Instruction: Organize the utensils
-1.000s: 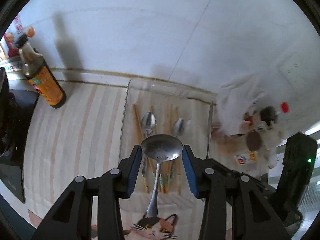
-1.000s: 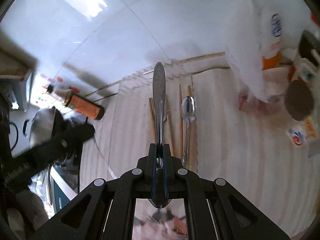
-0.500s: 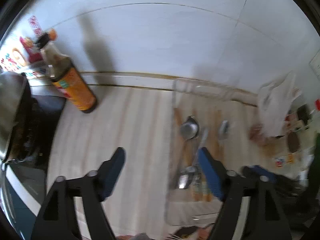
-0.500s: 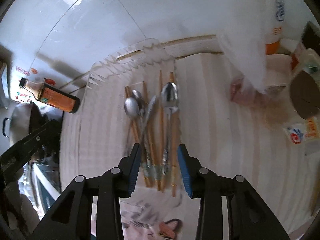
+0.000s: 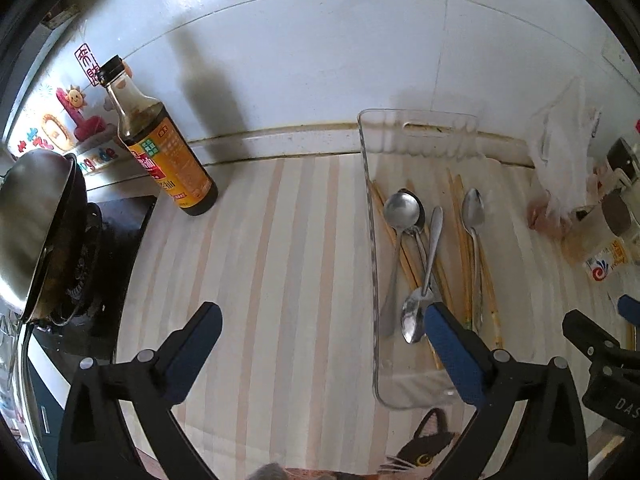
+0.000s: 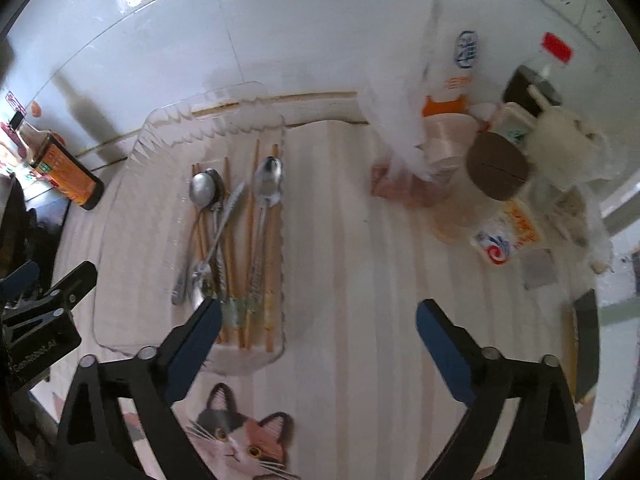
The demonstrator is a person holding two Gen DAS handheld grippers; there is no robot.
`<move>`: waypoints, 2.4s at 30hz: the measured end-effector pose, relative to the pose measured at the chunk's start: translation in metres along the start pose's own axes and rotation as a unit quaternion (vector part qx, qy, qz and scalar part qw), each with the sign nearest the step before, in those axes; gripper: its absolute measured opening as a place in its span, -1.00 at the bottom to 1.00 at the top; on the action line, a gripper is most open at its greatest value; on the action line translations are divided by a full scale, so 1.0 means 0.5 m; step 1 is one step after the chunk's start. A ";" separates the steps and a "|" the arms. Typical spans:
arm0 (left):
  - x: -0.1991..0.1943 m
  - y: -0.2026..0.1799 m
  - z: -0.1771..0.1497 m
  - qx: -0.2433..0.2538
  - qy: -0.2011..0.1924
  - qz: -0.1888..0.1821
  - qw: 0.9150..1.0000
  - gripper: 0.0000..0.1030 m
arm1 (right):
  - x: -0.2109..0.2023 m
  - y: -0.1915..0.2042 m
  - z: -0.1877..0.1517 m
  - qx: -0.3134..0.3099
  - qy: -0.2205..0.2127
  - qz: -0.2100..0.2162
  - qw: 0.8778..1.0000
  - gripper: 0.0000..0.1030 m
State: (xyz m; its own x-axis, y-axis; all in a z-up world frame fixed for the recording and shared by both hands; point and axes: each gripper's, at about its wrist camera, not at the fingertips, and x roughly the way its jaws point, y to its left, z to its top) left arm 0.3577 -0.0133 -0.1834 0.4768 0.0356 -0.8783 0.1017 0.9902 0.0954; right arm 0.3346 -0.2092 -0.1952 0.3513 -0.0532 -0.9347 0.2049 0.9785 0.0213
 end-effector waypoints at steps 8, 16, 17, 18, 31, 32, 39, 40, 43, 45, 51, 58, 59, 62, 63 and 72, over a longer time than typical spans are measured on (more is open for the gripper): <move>-0.050 0.012 -0.019 0.008 -0.024 -0.015 1.000 1.00 | -0.067 0.012 -0.027 0.008 -0.045 -0.044 0.998 1.00; -0.145 0.034 -0.047 0.001 -0.057 -0.037 0.998 1.00 | -0.170 0.016 -0.068 0.021 -0.096 -0.057 0.993 1.00; -0.167 0.037 -0.053 -0.001 -0.064 -0.039 0.997 1.00 | -0.187 0.016 -0.076 0.020 -0.102 -0.055 0.993 1.00; -0.181 0.039 -0.058 -0.001 -0.069 -0.039 0.997 1.00 | -0.206 0.016 -0.084 0.018 -0.109 -0.054 0.992 1.00; -0.431 0.051 -0.177 -0.014 -0.144 -0.030 0.989 1.00 | -0.458 -0.008 -0.218 0.002 -0.202 -0.043 0.978 1.00; -0.448 0.051 -0.189 -0.016 -0.147 -0.029 0.989 1.00 | -0.479 -0.009 -0.231 -0.001 -0.207 -0.040 0.977 1.00; -0.559 0.072 -0.251 -0.034 -0.170 -0.032 0.984 1.00 | -0.599 -0.012 -0.310 -0.004 -0.236 -0.026 0.971 1.00; -0.569 0.075 -0.257 -0.036 -0.172 -0.030 0.984 1.00 | -0.608 -0.011 -0.316 -0.004 -0.238 -0.025 0.971 1.00; -0.600 0.086 -0.273 -0.040 -0.176 -0.030 0.983 1.00 | -0.645 -0.005 -0.339 -0.003 -0.241 -0.020 0.970 1.00; -0.616 0.094 -0.282 -0.042 -0.178 -0.029 0.983 1.00 | -0.663 0.001 -0.350 -0.004 -0.245 -0.018 0.969 1.00; -0.639 0.111 -0.301 -0.034 -0.178 -0.032 0.983 1.00 | -0.700 0.018 -0.373 0.003 -0.251 -0.024 0.968 1.00; -0.647 0.110 -0.305 -0.024 -0.154 -0.040 0.987 1.00 | -0.722 0.031 -0.381 0.001 -0.243 -0.018 0.970 1.00; -0.650 0.110 -0.305 -0.023 -0.153 -0.039 0.987 1.00 | -0.726 0.034 -0.381 -0.002 -0.240 -0.017 0.971 1.00; -0.663 0.108 -0.303 -0.017 -0.151 -0.040 0.988 1.00 | -0.737 0.043 -0.382 -0.009 -0.238 -0.021 0.971 1.00; -0.668 0.108 -0.303 -0.017 -0.152 -0.040 0.987 1.00 | -0.740 0.046 -0.382 -0.010 -0.238 -0.022 0.971 1.00; -0.688 0.115 -0.298 -0.028 -0.156 -0.033 0.987 1.00 | -0.754 0.047 -0.372 -0.018 -0.232 -0.023 0.972 1.00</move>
State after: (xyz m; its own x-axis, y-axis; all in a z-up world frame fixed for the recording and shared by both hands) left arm 0.0691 0.0514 0.0544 0.7171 -0.0643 -0.6940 0.0978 0.9952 0.0088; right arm 0.0371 -0.1293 0.0917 0.7181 -0.1731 -0.6740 0.2015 0.9788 -0.0367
